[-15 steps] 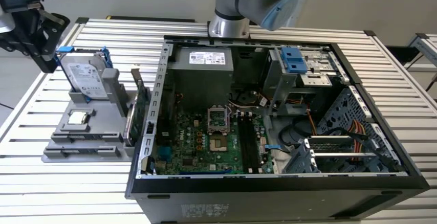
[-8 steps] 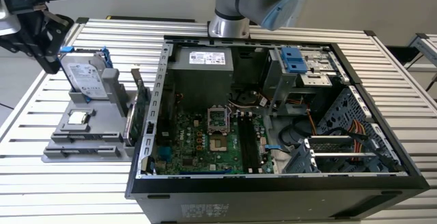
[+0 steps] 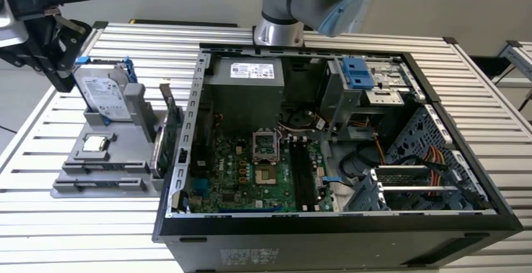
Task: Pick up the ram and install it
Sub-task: 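Reach for the ram, then pick up the ram and move it above insertion slot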
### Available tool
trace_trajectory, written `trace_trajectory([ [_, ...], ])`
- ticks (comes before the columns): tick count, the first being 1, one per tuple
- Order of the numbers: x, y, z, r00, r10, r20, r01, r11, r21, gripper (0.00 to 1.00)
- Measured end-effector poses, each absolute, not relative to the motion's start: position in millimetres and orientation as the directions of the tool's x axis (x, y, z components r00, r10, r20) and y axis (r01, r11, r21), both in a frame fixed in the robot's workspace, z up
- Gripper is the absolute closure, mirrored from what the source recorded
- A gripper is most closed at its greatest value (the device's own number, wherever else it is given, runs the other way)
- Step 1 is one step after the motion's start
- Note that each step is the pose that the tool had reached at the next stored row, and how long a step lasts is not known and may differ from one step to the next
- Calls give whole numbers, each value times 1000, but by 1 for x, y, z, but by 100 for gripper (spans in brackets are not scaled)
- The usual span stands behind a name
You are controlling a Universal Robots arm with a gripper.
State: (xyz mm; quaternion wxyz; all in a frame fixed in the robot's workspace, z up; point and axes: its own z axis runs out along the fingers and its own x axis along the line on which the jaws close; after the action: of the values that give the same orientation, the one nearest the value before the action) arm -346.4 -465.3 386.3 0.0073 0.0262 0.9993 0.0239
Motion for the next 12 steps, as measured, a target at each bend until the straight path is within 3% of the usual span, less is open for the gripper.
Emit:
trace_trajectory([
  [12, -346, -481, 386, -1000, -1, -13, -1, 999, 48, 100],
])
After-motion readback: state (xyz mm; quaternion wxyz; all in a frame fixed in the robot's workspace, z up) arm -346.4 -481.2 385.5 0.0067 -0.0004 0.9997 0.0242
